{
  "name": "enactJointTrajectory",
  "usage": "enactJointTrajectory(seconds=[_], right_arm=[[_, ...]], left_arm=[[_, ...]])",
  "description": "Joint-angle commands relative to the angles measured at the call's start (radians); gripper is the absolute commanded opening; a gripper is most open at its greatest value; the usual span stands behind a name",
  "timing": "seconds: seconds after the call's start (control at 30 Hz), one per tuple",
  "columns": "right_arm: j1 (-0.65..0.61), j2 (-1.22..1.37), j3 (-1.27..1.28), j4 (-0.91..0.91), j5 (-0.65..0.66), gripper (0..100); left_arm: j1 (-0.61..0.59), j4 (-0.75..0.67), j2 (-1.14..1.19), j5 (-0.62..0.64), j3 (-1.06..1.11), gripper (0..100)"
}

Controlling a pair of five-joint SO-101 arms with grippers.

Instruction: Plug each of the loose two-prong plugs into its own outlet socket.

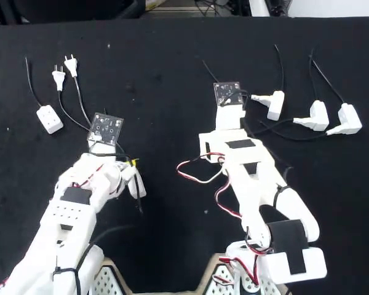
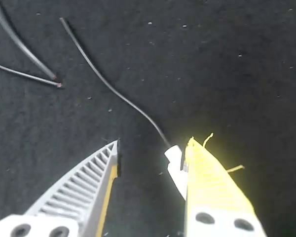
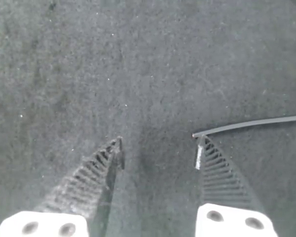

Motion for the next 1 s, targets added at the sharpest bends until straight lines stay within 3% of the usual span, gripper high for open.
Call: enactJointTrajectory(seconds=[0.0,0.23,0.53,0.63,0.8,0.97], right_arm=[[0.012,-0.048,-0.036,-0.021,-0.005,22.2],[0.012,-0.048,-0.036,-0.021,-0.005,22.2],[0.012,-0.048,-0.036,-0.021,-0.003,22.2],[0.012,-0.048,-0.036,-0.021,-0.003,22.2],[0.015,-0.048,-0.041,-0.021,-0.006,22.2],[0.080,-0.050,-0.047,-0.021,-0.008,22.2]], left_arm=[[-0.058,0.075,-0.011,-0.097,0.002,22],[-0.145,0.080,-0.005,-0.123,-0.044,22],[-0.128,0.080,0.002,-0.124,-0.074,22],[-0.137,0.158,0.002,-0.158,-0.077,22],[-0.065,0.258,0.002,-0.192,-0.076,22],[0.094,0.230,0.000,-0.060,-0.093,22]])
